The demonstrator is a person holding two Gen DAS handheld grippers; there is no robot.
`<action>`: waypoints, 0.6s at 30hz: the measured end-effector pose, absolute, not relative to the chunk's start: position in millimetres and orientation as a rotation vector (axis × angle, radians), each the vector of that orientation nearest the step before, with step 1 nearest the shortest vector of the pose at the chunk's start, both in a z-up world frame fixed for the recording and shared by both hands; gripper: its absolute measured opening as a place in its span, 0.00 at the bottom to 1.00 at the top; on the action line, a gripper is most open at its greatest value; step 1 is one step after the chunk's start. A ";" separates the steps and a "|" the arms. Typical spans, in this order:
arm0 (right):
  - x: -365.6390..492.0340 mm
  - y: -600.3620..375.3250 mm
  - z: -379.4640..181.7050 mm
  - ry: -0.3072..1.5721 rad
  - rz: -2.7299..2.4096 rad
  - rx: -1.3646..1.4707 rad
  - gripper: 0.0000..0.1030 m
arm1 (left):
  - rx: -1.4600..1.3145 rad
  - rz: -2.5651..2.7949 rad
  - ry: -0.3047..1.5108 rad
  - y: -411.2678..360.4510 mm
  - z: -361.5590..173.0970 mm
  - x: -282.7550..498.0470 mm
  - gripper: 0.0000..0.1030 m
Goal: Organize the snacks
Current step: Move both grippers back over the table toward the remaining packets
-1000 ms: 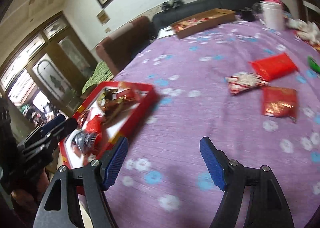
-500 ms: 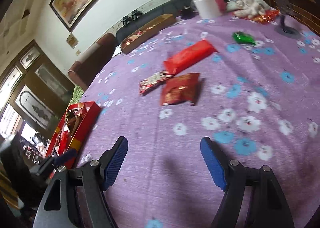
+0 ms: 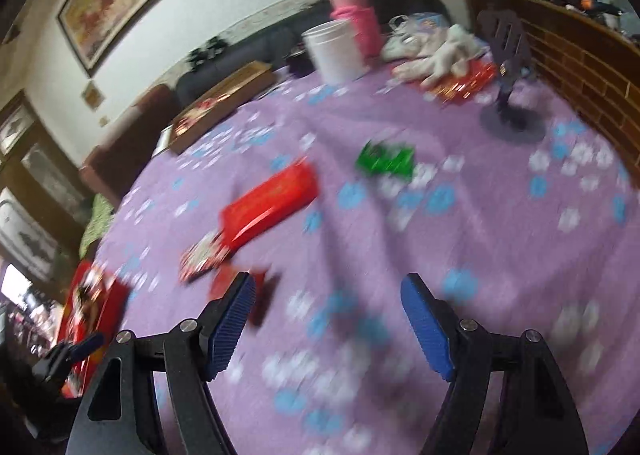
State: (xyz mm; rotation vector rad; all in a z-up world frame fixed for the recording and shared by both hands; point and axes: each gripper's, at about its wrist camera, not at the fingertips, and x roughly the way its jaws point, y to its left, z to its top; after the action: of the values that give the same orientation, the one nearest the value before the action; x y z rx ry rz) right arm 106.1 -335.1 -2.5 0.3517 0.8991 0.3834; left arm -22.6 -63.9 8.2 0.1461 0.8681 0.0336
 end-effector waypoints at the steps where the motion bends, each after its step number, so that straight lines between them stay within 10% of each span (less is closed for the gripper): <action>1: 118.5 -336.6 -2.5 0.896 0.366 0.365 0.75 | 0.155 0.025 0.859 -63.0 11.8 -14.5 0.66; 18: 208.9 -328.3 -44.2 0.923 0.207 0.350 0.65 | 0.231 -0.086 0.871 -56.3 12.8 68.8 0.66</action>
State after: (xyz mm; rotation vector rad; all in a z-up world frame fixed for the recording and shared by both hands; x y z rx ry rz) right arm 208.9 -328.3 -44.2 0.3501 0.9233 0.2071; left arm 68.8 -56.3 12.8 0.2313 0.8705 -0.0857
